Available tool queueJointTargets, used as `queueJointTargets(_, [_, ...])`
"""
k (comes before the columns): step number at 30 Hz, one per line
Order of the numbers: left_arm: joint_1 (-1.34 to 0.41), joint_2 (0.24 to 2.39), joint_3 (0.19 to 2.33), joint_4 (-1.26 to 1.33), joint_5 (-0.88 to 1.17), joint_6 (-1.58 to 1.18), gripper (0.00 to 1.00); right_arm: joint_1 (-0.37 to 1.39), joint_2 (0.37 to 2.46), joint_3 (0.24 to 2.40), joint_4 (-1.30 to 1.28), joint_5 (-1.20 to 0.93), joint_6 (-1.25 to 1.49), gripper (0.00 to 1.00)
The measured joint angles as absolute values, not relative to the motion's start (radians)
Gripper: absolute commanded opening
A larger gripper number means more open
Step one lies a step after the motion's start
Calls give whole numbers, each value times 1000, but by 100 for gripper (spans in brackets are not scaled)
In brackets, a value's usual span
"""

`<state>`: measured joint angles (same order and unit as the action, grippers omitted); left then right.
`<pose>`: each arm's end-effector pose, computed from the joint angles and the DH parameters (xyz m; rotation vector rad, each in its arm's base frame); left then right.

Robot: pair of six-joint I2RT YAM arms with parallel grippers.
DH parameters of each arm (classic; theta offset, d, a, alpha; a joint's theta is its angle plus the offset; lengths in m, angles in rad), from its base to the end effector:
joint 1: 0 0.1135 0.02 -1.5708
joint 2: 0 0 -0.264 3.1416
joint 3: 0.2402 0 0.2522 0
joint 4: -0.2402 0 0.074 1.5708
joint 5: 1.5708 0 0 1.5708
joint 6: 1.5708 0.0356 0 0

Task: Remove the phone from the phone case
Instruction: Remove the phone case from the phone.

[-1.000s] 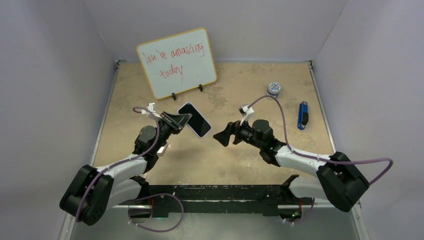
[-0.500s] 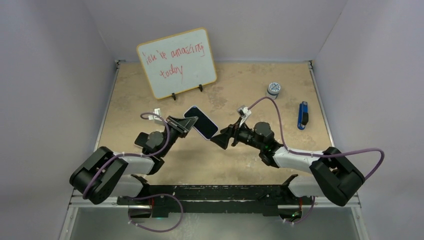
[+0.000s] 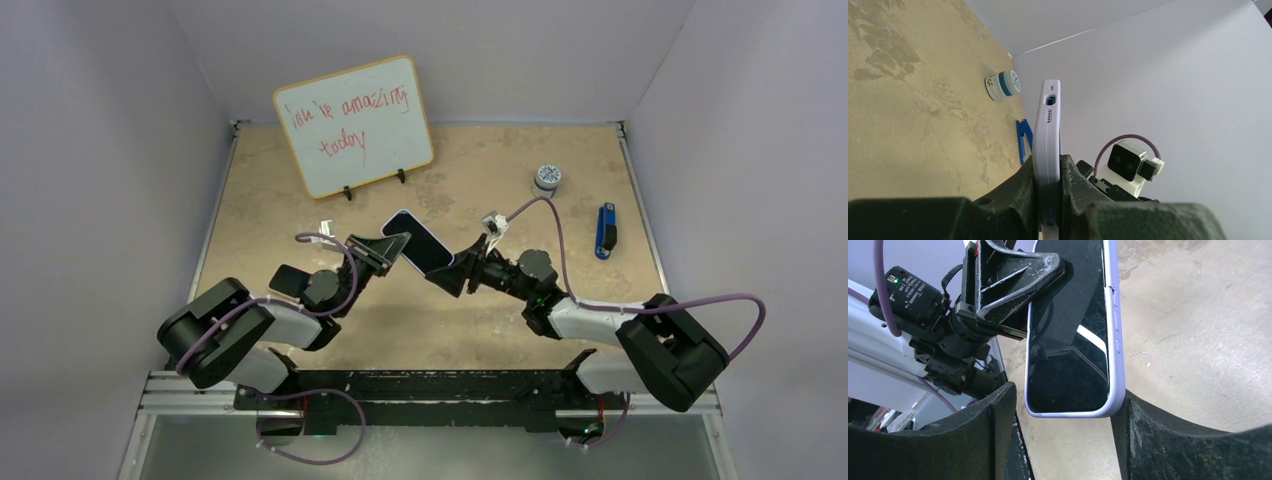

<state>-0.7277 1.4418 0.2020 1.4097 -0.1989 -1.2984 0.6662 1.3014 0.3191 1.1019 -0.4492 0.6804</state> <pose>0.1762 -0.1475 0.1816 -0.6245 1.4643 -1.5075 0.1799 0.1610 0.2102 -0.3956 1.5825 1.3926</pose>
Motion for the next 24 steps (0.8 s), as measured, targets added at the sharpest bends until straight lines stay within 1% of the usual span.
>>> queueJointTargets(3, [-734, 1437, 202, 1420, -211, -1298, 0, 664, 1302, 310, 1128, -458, 688, 58])
queueJointTargets(14, [-749, 1382, 198, 1432, -237, -1296, 0, 664, 1302, 308, 1211, -493, 713, 48])
queueJointTargets(19, [-749, 1373, 198, 1425, -243, -1326, 0, 664, 1301, 308, 1233, -499, 714, 45])
queueJointTargets(24, [-752, 1309, 201, 1317, -244, -1362, 0, 666, 1272, 308, 1189, -500, 672, 44])
